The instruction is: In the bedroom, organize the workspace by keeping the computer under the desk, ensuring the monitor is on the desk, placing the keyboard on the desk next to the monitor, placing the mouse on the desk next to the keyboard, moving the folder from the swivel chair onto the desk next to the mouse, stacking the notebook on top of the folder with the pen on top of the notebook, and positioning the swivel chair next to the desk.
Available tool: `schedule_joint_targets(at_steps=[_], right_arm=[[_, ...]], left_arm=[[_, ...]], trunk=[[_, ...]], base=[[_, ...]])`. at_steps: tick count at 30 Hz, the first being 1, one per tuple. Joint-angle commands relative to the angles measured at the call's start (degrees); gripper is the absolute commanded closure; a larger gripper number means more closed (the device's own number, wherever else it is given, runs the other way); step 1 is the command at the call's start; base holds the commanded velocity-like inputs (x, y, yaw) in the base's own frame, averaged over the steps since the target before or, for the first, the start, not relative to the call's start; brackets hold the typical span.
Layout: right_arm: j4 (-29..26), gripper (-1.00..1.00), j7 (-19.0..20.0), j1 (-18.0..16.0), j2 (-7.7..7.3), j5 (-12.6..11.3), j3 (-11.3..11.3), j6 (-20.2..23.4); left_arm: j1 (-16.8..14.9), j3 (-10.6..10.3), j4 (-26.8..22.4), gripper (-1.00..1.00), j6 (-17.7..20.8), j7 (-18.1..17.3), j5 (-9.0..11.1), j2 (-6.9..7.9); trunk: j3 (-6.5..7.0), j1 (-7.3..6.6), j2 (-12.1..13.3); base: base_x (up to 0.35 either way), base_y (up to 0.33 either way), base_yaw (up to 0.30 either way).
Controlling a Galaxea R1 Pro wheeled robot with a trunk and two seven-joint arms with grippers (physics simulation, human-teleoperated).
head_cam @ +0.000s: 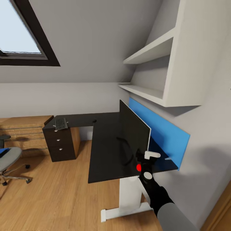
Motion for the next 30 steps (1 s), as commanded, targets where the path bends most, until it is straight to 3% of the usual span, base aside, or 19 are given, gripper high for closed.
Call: schedule_joint_targets(at_steps=[1,10,30], right_arm=[[0.0,-1.0,-0.3,-0.1,-0.02,0.0,0.2,-0.1],[0.7,-1.0,0.1,0.0,-0.02,0.1,0.2,-0.1],[0.8,-1.0,0.0,0.0,0.56,-0.2,1.3,-1.1]], left_arm=[[0.0,0.1,0.0,-1.0,-0.2,0.1,0.0,-0.03],[0.0,0.1,0.0,-1.0,-0.2,0.1,0.0,-0.03],[0.0,0.1,0.0,-1.0,-0.2,0.1,0.0,-0.03]], trunk=[[-0.07,-0.01,0.0],[-0.07,-0.01,0.0],[-0.14,-0.01,0.0]], base=[[-0.161,0.0,0.0],[-0.121,0.0,0.0],[-0.005,-0.015,0.033]])
